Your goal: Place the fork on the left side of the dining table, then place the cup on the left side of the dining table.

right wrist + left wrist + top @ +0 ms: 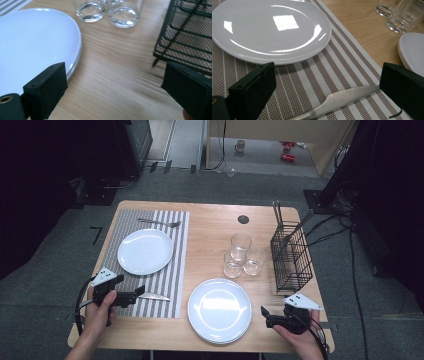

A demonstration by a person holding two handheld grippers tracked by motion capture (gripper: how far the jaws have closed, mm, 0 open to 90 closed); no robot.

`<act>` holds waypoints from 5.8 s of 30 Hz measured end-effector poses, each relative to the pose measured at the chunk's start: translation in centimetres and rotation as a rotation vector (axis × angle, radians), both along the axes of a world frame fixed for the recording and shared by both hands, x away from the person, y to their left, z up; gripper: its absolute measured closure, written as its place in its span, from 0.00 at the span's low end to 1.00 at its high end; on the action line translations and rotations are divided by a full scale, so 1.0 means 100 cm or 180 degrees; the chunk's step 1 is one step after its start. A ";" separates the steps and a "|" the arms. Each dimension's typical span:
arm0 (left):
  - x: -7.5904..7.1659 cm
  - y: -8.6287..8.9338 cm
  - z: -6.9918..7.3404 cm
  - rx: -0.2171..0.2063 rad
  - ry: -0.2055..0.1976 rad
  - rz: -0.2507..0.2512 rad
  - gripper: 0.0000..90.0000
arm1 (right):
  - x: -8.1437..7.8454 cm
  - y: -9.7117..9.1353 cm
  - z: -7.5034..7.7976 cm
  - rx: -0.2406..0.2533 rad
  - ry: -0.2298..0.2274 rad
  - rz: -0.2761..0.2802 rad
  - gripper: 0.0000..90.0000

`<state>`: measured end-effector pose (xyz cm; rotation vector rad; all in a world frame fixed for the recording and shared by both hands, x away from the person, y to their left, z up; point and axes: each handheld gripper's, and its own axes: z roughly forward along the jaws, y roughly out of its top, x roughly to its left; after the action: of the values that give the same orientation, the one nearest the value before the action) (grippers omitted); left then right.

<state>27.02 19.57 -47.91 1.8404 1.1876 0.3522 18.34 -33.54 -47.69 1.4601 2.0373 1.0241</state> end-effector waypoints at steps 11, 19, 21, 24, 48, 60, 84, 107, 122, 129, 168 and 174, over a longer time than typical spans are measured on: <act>-0.019 0.010 -0.008 0.0030 -0.0004 -0.0031 0.01 | 0.010 0.018 0.013 0.0140 -0.0038 0.0149 0.08; -0.029 0.016 -0.015 -0.0008 0.0018 -0.0007 0.01 | 0.015 0.031 0.029 0.0152 -0.0125 0.0244 0.14; -0.030 0.017 -0.017 0.0002 0.0022 0.0004 0.01 | 0.016 0.034 0.033 0.0166 -0.0148 0.0250 0.14; -0.033 0.016 -0.022 -0.0032 0.0052 -0.0026 0.01 | 0.020 0.041 0.041 0.0178 -0.0205 0.0273 0.15; -0.036 0.001 -0.030 0.0119 0.0091 -0.0092 0.01 | 0.064 0.086 0.058 0.0226 -0.0357 0.0505 0.41; -0.038 0.004 -0.034 0.0108 0.0110 -0.0099 0.01 | 0.103 0.105 0.045 0.0409 -0.0166 0.0312 0.59; -0.039 0.010 -0.035 0.0092 0.0099 -0.0080 0.01 | 0.128 0.129 0.019 0.0334 -0.0082 0.0536 0.65; -0.038 0.012 -0.035 0.0050 0.0145 -0.0054 0.01 | 0.123 0.127 0.034 0.0247 -0.0406 0.0552 0.17; -0.039 0.010 -0.033 0.0019 0.0147 -0.0054 0.01 | 0.135 0.128 0.012 -0.0170 -0.0185 0.0355 0.14; -0.040 0.010 -0.030 -0.0016 0.0120 0.0005 0.01 | 0.139 0.131 0.005 -0.0188 -0.0108 0.0269 0.19; 0.008 -0.077 0.021 -0.0255 -0.0212 -0.0669 0.01 | 0.124 0.130 0.067 0.0138 -0.0308 0.0475 0.21; 0.015 -0.096 0.025 -0.0375 -0.0312 -0.0785 0.01 | 0.121 0.135 0.071 0.0197 -0.0311 0.0532 0.21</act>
<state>28.57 9.97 -45.38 1.8200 0.8841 0.2249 30.49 -20.09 -40.60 1.2593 2.1017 1.2106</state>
